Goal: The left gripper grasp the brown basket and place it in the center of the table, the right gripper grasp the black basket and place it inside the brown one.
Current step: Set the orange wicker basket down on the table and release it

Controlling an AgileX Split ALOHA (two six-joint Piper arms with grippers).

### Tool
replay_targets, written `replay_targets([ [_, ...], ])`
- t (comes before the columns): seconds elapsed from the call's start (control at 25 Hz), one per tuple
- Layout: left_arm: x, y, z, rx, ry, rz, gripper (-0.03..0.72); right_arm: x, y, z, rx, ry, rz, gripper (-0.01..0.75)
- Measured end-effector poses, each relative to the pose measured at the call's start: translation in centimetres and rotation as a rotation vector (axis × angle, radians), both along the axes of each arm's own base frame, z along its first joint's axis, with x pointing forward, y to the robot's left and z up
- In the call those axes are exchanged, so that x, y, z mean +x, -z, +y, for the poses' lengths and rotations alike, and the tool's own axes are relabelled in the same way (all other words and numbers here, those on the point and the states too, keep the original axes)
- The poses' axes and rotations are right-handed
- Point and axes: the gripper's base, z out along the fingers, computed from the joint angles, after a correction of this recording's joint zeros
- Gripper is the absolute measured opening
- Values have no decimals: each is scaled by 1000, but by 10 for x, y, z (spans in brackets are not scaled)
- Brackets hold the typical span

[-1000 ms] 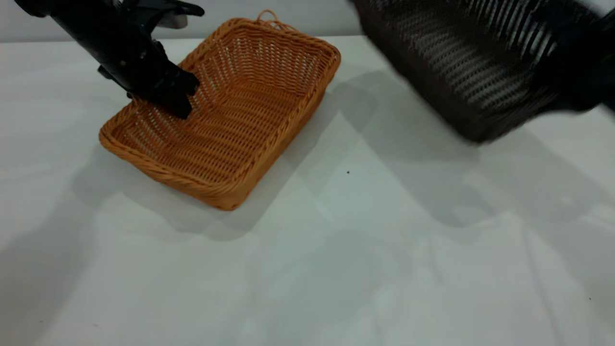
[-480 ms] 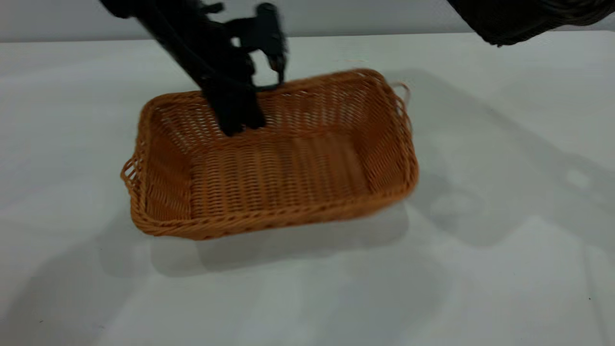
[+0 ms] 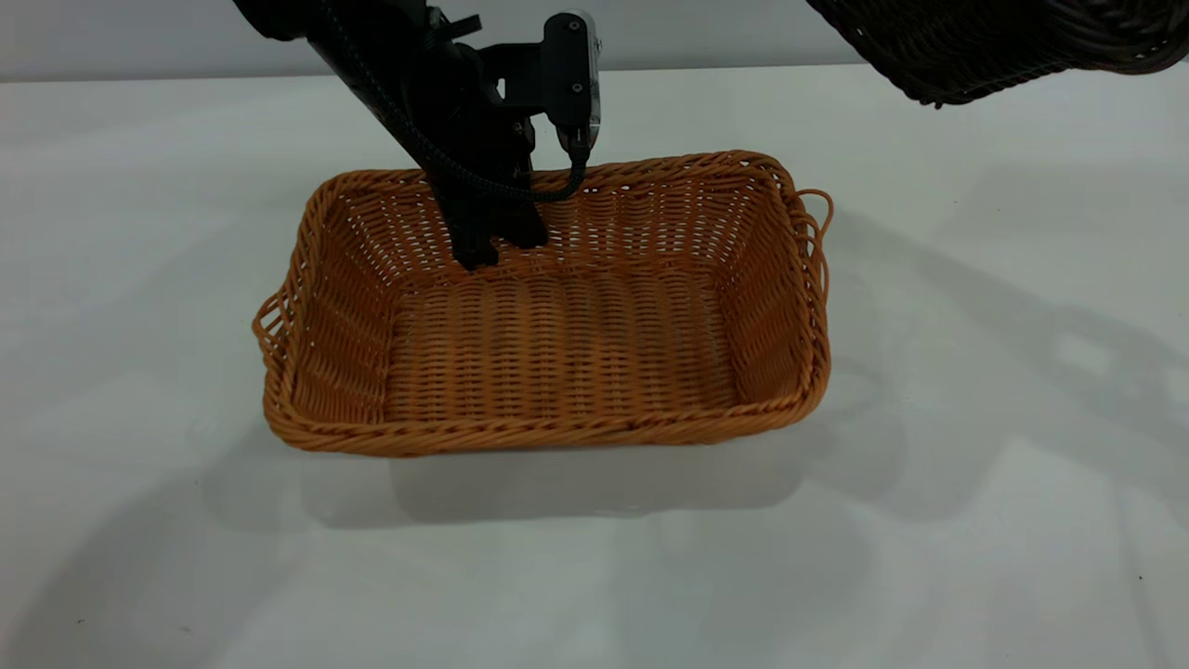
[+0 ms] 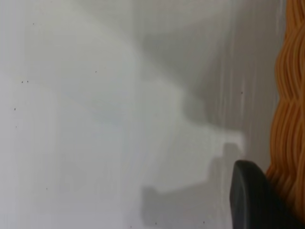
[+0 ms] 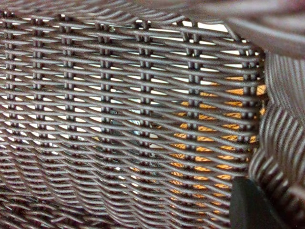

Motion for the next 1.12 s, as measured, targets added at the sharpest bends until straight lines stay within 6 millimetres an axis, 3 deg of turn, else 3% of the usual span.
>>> replay_targets([
  [0.32, 0, 0, 0, 2, 5, -6, 154, -1, 0, 0, -5, -8, -5, 100],
  [0.64, 3, 0, 0, 10, 5, -42, 394, 1, 0, 0, 22, 20, -10, 100],
  [0.8, 4, -4, 0, 6, 6, -51, 447, 6, -6, -1, 98, 103, -31, 100],
  [0.92, 6, -22, -2, -8, 8, -79, 453, 10, -9, -3, 130, 158, -53, 100],
  [1.12, 5, -77, -4, -53, 22, -136, 453, 13, -7, -7, 98, 208, -50, 100],
])
